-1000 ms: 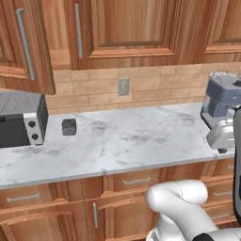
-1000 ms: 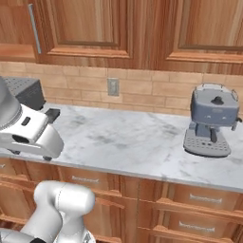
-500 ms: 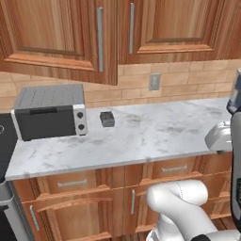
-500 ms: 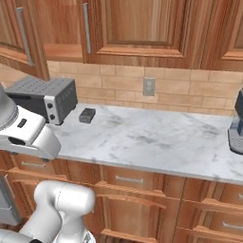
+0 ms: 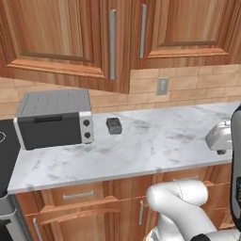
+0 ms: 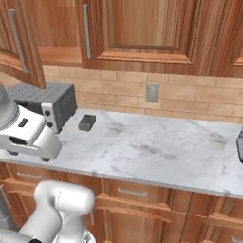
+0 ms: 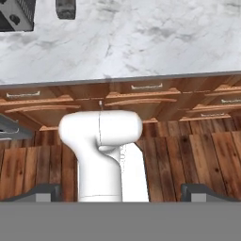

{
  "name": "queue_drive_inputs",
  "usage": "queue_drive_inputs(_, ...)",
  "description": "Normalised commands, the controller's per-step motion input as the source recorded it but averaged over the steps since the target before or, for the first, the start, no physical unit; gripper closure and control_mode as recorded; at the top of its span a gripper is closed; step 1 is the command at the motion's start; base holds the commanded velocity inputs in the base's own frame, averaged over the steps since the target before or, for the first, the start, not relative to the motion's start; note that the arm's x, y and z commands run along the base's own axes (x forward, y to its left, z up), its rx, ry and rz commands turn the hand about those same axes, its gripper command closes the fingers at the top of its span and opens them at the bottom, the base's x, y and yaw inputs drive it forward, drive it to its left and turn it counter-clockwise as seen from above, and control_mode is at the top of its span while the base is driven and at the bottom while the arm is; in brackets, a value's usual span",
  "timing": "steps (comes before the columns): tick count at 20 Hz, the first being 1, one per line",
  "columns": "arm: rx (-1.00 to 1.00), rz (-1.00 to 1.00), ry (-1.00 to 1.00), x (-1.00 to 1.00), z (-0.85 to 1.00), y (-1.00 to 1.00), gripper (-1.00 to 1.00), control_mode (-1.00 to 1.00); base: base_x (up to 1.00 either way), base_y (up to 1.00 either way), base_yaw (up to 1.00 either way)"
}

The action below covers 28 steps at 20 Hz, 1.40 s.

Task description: Close all open cabinet doors.

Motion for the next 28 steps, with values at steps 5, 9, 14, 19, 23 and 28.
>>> queue_drive_inputs(5, 0.00, 0.00, 0.00, 0.00, 0.00, 0.00, -1.00, 1.00, 0.57, 0.21, -0.01)
queue_drive_inputs(9, 0.00, 0.00, 0.00, 0.00, 0.00, 0.00, -1.00, 1.00, 0.56, 0.07, 0.00)
queue_drive_inputs(14, 0.00, 0.00, 0.00, 0.00, 0.00, 0.00, -1.00, 1.00, 0.50, 0.05, -0.02)
queue_drive_inputs(19, 0.00, 0.00, 0.00, 0.00, 0.00, 0.00, -1.00, -1.00, 0.11, 0.00, -0.01)
queue_drive_inputs(23, 0.00, 0.00, 0.00, -0.04, 0.00, 0.00, -1.00, -1.00, 0.00, 0.00, 0.00)
queue_drive_inputs(28, 0.00, 0.00, -0.19, -0.46, 0.11, 0.29, -1.00, -1.00, 0.00, 0.00, 0.00)
